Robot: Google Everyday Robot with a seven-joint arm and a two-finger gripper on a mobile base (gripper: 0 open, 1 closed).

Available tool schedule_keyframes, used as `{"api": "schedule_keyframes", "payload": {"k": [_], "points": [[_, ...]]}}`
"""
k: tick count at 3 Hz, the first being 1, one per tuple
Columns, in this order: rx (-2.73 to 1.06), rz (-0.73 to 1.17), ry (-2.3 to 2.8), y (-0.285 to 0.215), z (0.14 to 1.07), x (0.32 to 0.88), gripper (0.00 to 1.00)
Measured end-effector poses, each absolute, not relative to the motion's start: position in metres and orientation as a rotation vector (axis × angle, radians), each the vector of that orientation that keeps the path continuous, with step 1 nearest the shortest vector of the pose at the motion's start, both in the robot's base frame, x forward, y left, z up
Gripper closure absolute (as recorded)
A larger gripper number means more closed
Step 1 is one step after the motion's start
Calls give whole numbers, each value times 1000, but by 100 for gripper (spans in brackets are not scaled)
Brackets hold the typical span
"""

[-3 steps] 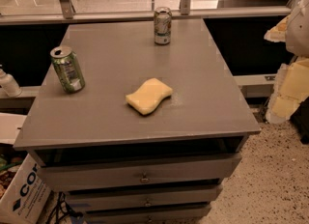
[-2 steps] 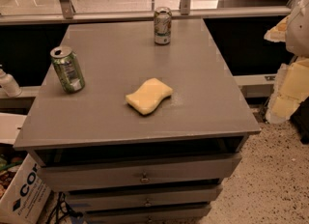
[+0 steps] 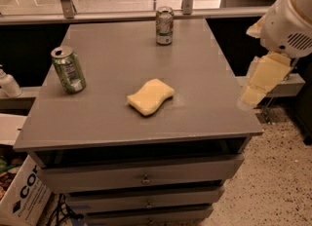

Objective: Move 7up can near sponge

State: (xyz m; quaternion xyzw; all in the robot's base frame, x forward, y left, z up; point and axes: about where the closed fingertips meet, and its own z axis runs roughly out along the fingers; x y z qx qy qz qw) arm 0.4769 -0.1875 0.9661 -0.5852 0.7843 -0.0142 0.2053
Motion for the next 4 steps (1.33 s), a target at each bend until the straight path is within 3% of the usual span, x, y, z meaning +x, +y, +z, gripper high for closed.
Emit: {"api": "schedule_keyframes", "payload": {"k": [4], "points": [[-1430,322,1936,-125,946,619,0]]}}
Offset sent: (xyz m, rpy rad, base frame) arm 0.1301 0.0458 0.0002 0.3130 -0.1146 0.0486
